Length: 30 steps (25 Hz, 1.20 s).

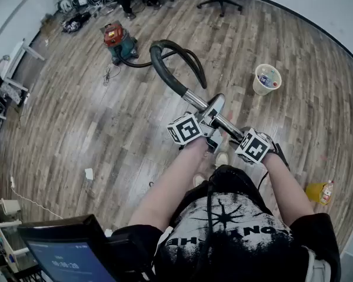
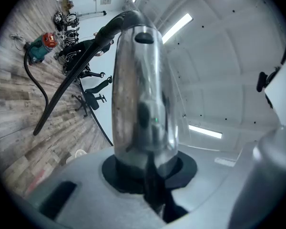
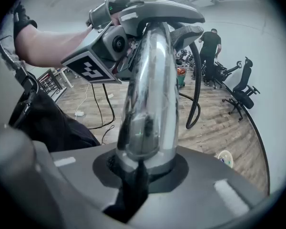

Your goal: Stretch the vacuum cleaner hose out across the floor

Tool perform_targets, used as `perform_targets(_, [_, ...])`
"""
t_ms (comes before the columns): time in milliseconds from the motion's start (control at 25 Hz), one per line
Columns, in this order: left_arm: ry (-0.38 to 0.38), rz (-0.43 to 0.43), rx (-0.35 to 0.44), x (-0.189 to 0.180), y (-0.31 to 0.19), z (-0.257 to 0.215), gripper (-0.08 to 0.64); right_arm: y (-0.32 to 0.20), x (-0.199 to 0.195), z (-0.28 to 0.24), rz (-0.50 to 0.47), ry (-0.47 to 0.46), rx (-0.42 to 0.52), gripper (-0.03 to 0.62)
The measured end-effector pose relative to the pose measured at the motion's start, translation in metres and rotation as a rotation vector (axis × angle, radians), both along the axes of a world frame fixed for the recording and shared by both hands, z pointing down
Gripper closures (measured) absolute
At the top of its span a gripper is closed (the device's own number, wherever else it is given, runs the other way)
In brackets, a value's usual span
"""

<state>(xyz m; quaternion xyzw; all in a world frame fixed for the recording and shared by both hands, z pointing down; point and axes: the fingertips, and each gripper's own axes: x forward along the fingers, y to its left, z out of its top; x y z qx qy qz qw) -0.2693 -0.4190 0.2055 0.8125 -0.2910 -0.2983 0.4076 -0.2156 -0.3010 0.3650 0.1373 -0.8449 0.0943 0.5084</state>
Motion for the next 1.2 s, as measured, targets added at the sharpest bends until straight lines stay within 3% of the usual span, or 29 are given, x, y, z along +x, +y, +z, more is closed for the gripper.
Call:
perform_targets(160, [0.013, -0.013, -0.022, 0.010, 0.012, 0.005, 0.499, 0.013, 0.012, -0.001, -0.019, 0.006, -0.012, 0.518])
perform_targets(360, [-0.022, -0.029, -0.018, 0.044, 0.022, 0.004, 0.499, 0.022, 0.044, 0.003, -0.032, -0.018, -0.008, 0.517])
perform_targets(840, [-0.030, -0.120, -0.066, 0.175, 0.053, 0.032, 0.500, 0.052, 0.184, 0.026, -0.121, -0.024, -0.018, 0.514])
perform_targets(1200, [-0.060, -0.193, -0.066, 0.212, 0.073, 0.024, 0.500, 0.068, 0.224, 0.017, -0.184, -0.066, -0.013, 0.514])
